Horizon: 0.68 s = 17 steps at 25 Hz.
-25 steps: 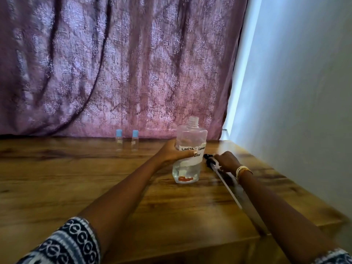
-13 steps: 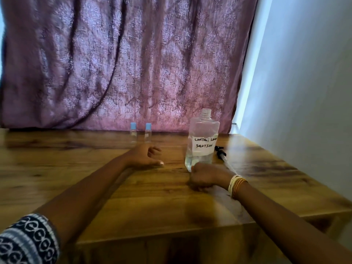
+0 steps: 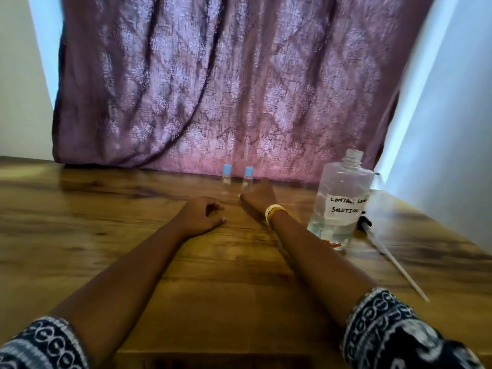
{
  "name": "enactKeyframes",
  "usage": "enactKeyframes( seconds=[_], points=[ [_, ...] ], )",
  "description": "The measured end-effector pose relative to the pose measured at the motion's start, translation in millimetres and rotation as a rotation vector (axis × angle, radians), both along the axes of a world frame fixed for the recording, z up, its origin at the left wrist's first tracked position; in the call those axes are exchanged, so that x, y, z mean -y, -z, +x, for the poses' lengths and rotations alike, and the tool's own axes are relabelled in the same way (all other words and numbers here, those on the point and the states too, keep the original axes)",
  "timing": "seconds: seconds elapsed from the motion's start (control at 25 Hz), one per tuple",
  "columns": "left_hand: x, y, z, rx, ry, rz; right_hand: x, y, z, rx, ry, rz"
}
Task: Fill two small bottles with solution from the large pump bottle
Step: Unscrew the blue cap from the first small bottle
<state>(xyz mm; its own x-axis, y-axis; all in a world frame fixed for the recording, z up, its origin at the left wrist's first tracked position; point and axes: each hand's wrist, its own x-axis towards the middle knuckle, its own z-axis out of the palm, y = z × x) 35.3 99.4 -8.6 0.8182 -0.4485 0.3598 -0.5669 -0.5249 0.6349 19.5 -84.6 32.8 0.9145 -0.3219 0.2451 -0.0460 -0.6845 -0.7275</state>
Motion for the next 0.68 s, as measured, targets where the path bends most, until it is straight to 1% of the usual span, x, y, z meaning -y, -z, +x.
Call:
enactKeyframes(
  seconds=[0.08, 0.2, 0.28, 0.36, 0.44, 0.56, 0.6, 0.68],
  points=[
    [-1, 0, 5, -0.027, 0.003, -0.016, 2, 4, 23, 0.032, 0.065, 0.165],
    [0, -1, 8, -0.06, 0.016, -0.053, 6, 13, 47, 0.056, 0.089, 0.169],
    [2, 0, 7, -0.072, 0.004, -0.076, 7, 14, 49, 0.077, 0.094, 0.182],
    [4, -1, 5, -0.098, -0.036, -0.141, 4, 14, 39, 0.101, 0.025, 0.128],
    [7, -5, -2, -0.118, -0.068, -0.253, 2, 16, 17, 0.102, -0.092, 0.065],
    [17, -9, -13, -0.232, 0.048, -0.481, 5, 22, -22, 0.083, -0.299, 0.107],
    [19, -9, -16, -0.256, 0.087, -0.509, 6, 21, -33, 0.073, -0.359, 0.131],
    [23, -8, -21, -0.251, 0.159, -0.498, 8, 17, -47, 0.052, -0.434, 0.171]
  ],
)
